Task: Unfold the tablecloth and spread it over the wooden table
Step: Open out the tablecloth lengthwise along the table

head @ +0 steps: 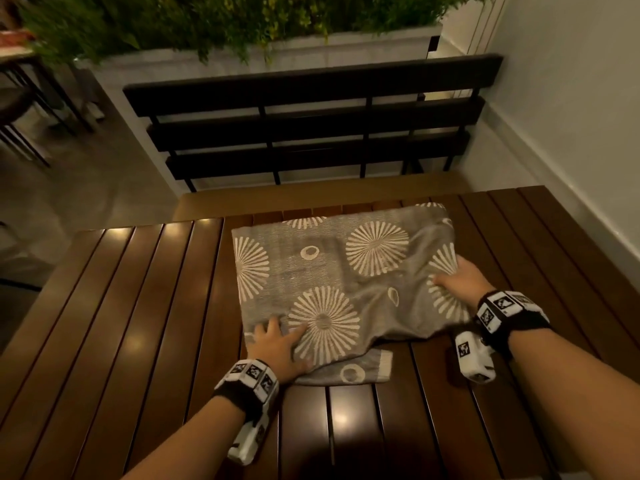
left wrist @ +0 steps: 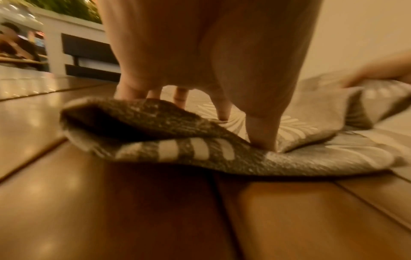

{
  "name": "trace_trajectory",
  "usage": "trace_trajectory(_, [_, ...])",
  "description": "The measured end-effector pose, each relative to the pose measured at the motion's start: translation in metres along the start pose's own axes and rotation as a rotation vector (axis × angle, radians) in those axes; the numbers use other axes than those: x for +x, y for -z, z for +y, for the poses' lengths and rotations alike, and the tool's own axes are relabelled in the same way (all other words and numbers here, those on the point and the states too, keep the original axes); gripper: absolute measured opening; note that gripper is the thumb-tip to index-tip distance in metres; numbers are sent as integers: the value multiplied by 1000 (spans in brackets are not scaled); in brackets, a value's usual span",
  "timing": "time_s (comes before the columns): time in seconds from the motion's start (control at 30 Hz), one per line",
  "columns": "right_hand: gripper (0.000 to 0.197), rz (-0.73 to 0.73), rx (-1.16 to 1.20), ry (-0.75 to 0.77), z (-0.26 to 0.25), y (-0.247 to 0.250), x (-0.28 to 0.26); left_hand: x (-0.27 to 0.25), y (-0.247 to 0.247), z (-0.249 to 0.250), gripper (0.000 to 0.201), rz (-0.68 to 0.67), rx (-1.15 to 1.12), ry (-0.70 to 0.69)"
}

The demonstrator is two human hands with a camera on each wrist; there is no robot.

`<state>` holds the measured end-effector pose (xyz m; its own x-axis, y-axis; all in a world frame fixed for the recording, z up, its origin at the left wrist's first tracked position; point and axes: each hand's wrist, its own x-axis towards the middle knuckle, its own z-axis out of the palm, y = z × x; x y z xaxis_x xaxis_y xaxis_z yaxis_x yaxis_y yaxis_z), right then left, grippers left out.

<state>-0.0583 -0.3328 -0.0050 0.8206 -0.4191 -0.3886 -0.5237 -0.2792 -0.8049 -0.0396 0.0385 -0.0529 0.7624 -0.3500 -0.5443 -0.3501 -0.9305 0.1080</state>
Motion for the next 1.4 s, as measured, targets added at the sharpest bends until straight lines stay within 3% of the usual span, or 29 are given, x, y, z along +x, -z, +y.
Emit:
trace_trajectory(0.1, [46, -14, -203, 207, -34, -11, 6, -1, 1, 36, 86, -46, -51, -72])
trace_trajectory(0.17, [43, -18, -301, 349, -56, -18, 6, 3, 11, 51, 84, -83, -236, -119])
trace_trajectory(0.23, [35, -50, -466, 486, -71, -21, 5, 7, 26, 55, 75, -118, -499, -148])
trace_trajectory(0.3, [37, -135, -700, 557, -81, -22, 0, 10, 49, 50, 64, -63, -527, -183])
trace_trajectory(0.4, [51, -255, -1043, 698, -96, -28, -11, 18, 95, 37, 72, 351, -358, -258])
trace_trajectory(0.47, [50, -322, -1170, 792, -106, -36, -20, 25, 127, 33, 81, 617, -104, -330])
trace_trajectory(0.53, [47, -379, -1277, 868, -113, -48, -30, 33, 151, 37, 93, 713, 209, -414])
trace_trajectory(0.6, [45, -418, -1316, 979, -116, -60, -39, 41, 163, 44, 96, 679, 460, -531])
trace_trajectory(0.7, [38, -507, -1309, 1169, -114, -73, -48, 51, 161, 52, 77, 472, 711, -656])
trace_trajectory(0.77, [31, -553, -1327, 1211, -109, -76, -53, 56, 156, 55, 65, 372, 778, -698])
trace_trajectory(0.87, [31, -585, -1293, 1151, -93, -76, -57, 63, 150, 57, 48, 256, 870, -741])
trace_trajectory(0.97, [40, -585, -1208, 960, -80, -66, -54, 65, 151, 57, 49, 115, 855, -706])
trace_trajectory(1.1, [37, -590, -1098, 713, -73, -43, -38, 74, 146, 40, 104, -194, 750, -445])
trace_trajectory(1.13, [39, -576, -1091, 646, -72, -38, -32, 76, 146, 36, 106, -237, 783, -386])
trace_trajectory(1.2, [47, -530, -1025, 540, -68, -33, -23, 78, 149, 34, 90, -253, 826, -349])
trace_trajectory(1.27, [52, -511, -942, 493, -63, -35, -15, 76, 149, 38, 83, -177, 853, -436])
trace_trajectory(1.33, [54, -512, -892, 440, -53, -42, -7, 76, 139, 46, 102, -76, 807, -530])
trace_trajectory(1.4, [53, -471, -855, 394, -44, -46, -1, 77, 121, 53, 125, -83, 647, -533])
